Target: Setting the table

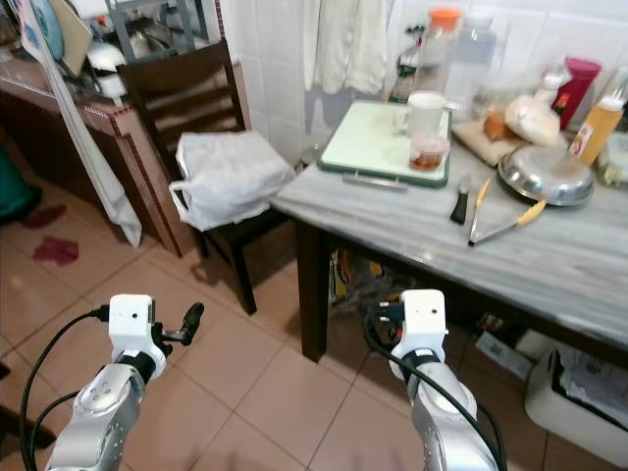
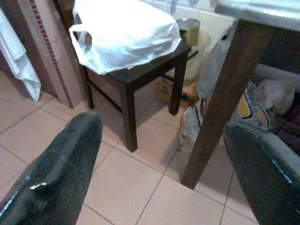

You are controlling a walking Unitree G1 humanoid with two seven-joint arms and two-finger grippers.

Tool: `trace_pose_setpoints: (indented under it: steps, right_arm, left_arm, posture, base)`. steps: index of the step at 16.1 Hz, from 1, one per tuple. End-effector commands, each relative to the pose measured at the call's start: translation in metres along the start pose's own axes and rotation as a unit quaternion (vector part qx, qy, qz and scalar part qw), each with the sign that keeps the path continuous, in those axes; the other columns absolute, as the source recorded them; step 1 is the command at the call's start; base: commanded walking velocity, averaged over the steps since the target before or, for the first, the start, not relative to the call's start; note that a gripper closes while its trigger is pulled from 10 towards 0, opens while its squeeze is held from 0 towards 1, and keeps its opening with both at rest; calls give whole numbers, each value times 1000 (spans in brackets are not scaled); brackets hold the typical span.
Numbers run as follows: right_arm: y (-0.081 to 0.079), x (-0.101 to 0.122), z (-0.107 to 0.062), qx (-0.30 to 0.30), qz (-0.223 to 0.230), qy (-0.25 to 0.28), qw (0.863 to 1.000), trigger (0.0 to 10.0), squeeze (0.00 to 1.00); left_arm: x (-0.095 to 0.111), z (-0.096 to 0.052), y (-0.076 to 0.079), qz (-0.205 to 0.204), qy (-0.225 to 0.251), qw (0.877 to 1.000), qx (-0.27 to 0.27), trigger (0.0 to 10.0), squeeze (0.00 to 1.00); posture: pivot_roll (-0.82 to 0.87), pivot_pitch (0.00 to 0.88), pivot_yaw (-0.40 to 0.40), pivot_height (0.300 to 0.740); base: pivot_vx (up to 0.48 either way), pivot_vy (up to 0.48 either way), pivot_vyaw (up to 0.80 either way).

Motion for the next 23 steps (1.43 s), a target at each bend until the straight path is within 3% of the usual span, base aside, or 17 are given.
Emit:
trace_pose_setpoints:
  steps: [1,17,23]
  right_arm:
    - [-2,2,1,4,2,3,1000,10000,0]
    - [3,2,1,-11,12,2,1000,10000,0]
    - [4,2,3,-11,10,0,1000,10000,0]
  left_arm:
    - [2,-1,-1,6,-1,1000,2,10000,0]
    - [5,0,-1,19,-3,1000,1,10000,0]
    - [9,0,4,8,10,1000,-21,10000,0]
  posture:
    - [-94,0,33,740]
    - [-101,0,45,740]
    - [-98,0,40,740]
  base:
    - [-255,0,0]
    - [-282,0,0]
    - [0,0,-131]
Point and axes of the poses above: a point about 5 cm out from each wrist's last joint towards the gripper, its own z axis pointing out of the wrist towards the gripper, its own x axis along the axis of the wrist's last joint, y = z × x, the point moved 5 cm from there along z, pointing out of the wrist towards the gripper, and after that the axes turned 2 degrees about z, right-handed, at the moved point
